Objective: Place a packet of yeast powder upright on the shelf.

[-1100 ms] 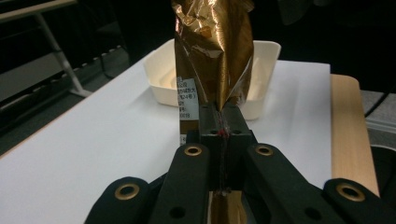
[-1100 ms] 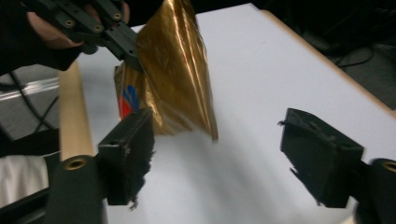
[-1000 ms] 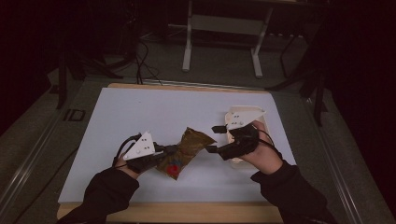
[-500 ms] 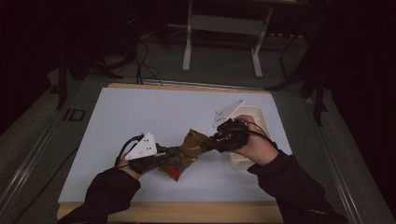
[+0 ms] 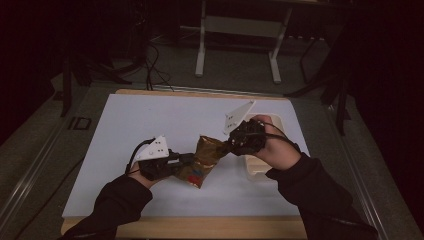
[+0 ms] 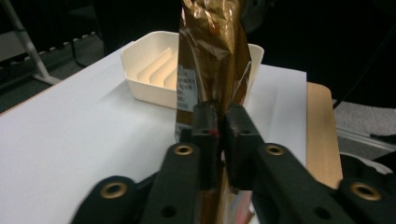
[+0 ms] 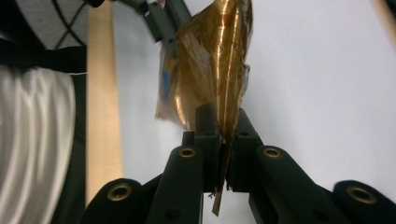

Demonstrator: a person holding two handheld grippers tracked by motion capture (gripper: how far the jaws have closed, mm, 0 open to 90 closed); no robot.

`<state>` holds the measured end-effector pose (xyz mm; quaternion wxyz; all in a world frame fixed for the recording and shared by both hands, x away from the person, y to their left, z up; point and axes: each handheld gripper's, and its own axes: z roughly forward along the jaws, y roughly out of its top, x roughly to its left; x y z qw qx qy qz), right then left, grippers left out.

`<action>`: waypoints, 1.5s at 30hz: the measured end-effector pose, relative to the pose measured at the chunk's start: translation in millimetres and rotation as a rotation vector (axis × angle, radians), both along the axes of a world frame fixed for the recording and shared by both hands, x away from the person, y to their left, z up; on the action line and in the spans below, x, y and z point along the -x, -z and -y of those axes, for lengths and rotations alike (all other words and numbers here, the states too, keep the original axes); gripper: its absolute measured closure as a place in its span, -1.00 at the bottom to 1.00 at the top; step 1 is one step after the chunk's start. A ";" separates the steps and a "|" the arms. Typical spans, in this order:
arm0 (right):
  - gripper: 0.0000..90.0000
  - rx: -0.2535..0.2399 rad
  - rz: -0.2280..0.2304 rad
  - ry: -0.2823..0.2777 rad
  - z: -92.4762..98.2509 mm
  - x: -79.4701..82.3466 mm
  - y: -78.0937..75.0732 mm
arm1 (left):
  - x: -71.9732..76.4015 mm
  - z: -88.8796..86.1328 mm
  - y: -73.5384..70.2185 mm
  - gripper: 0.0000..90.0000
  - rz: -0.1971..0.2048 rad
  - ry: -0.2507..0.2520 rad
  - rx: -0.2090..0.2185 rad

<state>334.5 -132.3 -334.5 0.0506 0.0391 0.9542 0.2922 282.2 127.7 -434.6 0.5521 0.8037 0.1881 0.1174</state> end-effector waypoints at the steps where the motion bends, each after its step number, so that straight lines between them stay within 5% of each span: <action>1: 0.92 0.000 0.006 0.000 0.4 -0.3 -2.0 | -0.3 -0.2 0.1 0.75 -0.007 0.002 0.004; 5: 0.93 0.009 0.050 0.006 3.1 -2.2 -7.8 | 1.5 -0.7 2.3 0.32 0.037 -0.007 0.016; 7: 0.93 0.013 0.061 0.006 5.5 -3.7 -10.4 | 1.5 -1.9 3.5 0.18 0.032 -0.019 0.028; 12: 0.93 0.033 0.091 0.028 15.1 -10.7 -18.8 | -0.7 -5.4 11.2 -0.61 -0.020 -0.061 0.062; 22: 0.94 0.091 0.159 0.042 34.3 -19.7 -45.6 | 0.1 -21.5 19.2 -0.78 -0.055 -0.082 0.111; 32: 0.94 0.090 0.244 0.067 67.0 -19.8 -67.7 | 7.6 -44.7 36.7 -0.83 -0.119 -0.111 0.100; 45: 0.94 0.129 0.301 0.127 105.4 -33.7 -66.4 | 11.4 -59.6 54.1 -0.85 -0.145 -0.150 0.137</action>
